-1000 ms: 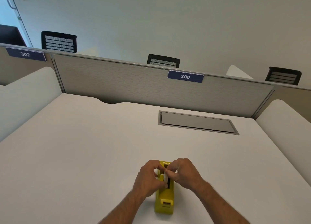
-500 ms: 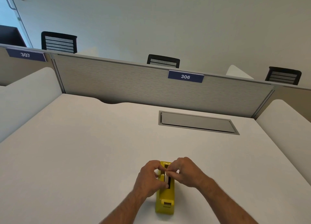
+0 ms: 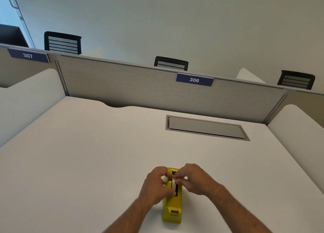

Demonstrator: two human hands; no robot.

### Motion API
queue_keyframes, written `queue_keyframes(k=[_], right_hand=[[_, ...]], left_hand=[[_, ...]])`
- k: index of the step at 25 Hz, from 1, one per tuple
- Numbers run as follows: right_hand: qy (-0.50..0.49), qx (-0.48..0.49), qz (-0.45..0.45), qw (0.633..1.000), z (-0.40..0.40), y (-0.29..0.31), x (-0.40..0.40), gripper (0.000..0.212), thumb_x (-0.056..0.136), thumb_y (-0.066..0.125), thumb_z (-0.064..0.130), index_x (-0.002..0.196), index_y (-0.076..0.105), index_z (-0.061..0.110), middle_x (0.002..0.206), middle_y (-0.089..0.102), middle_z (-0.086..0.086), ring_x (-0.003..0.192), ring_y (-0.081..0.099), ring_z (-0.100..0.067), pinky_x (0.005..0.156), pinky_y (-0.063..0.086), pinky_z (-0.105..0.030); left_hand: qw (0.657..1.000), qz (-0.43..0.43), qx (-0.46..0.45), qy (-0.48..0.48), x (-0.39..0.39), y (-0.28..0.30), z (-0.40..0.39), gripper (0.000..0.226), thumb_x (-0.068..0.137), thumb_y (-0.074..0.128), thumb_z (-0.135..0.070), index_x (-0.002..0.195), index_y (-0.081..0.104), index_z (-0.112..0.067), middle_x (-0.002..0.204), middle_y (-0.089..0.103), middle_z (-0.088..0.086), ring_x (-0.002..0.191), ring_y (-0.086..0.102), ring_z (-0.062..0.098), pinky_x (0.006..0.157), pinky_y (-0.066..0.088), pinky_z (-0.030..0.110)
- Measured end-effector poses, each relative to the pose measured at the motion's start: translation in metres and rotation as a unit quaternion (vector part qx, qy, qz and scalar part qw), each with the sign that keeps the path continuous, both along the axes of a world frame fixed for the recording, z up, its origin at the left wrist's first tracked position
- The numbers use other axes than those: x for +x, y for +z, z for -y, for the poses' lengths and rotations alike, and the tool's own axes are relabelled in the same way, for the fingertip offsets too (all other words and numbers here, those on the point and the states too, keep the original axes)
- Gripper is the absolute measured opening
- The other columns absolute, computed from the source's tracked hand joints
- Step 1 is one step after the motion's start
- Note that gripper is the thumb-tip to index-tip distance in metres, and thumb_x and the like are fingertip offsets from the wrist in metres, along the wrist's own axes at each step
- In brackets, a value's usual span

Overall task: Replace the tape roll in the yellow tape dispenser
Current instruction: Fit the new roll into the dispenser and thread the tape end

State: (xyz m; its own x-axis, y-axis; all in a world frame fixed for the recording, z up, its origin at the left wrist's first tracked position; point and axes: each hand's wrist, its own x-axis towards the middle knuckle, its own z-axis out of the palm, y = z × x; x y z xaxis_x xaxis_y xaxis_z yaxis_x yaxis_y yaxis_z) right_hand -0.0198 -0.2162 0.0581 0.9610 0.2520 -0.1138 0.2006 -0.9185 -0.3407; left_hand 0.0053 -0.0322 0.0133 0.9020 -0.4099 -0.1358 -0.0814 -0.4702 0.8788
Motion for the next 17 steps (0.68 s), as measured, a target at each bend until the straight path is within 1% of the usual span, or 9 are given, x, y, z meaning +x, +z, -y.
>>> queue_keyframes(k=[3,6,10,14,17], right_hand=[[-0.001,-0.024,0.01,1.0,-0.002,-0.0022,-0.0003,0.022,0.097,0.058,0.034,0.101,0.077,0.023,0.092,0.075,0.0,0.087,0.059,-0.018,0.077,0.051,-0.037],[-0.004,-0.047,0.019,0.999,-0.0038,-0.0045,0.0017,0.023,0.098,0.057,0.035,0.101,0.076,0.022,0.092,0.075,-0.001,0.085,0.06,-0.017,0.075,0.051,-0.035],[-0.01,-0.059,0.032,0.998,-0.0053,-0.0078,0.0028,0.024,0.097,0.056,0.036,0.102,0.075,0.023,0.092,0.075,0.0,0.084,0.06,-0.016,0.071,0.048,-0.03],[-0.011,-0.064,0.035,0.997,-0.0055,-0.0085,0.0028,0.025,0.098,0.054,0.035,0.103,0.075,0.022,0.093,0.074,0.0,0.085,0.061,-0.016,0.074,0.051,-0.034],[-0.013,-0.062,0.034,0.997,-0.0063,-0.0082,0.003,0.026,0.099,0.052,0.034,0.103,0.074,0.021,0.094,0.074,-0.001,0.087,0.061,-0.017,0.075,0.051,-0.033]], left_hand=[[1.0,0.006,0.005,-0.001,0.0006,-0.001,0.0007,0.049,0.05,0.094,-0.026,0.086,0.063,-0.04,0.123,0.055,-0.016,0.095,0.061,0.012,0.069,0.05,0.013],[1.0,0.006,0.011,0.005,0.0,-0.001,0.0014,0.05,0.052,0.094,-0.027,0.091,0.065,-0.037,0.125,0.054,-0.016,0.097,0.062,0.014,0.073,0.054,0.018],[1.0,0.011,0.01,0.003,0.0002,-0.0017,0.0008,0.049,0.053,0.094,-0.026,0.092,0.066,-0.033,0.127,0.056,-0.012,0.1,0.062,0.017,0.079,0.057,0.023],[1.0,0.013,0.005,0.004,0.0002,-0.0009,0.0,0.049,0.052,0.094,-0.023,0.089,0.064,-0.035,0.127,0.056,-0.012,0.098,0.062,0.015,0.079,0.057,0.022],[1.0,0.01,0.004,0.006,0.0009,-0.002,0.0002,0.05,0.051,0.094,-0.024,0.09,0.065,-0.034,0.126,0.057,-0.012,0.098,0.063,0.016,0.079,0.058,0.024]])
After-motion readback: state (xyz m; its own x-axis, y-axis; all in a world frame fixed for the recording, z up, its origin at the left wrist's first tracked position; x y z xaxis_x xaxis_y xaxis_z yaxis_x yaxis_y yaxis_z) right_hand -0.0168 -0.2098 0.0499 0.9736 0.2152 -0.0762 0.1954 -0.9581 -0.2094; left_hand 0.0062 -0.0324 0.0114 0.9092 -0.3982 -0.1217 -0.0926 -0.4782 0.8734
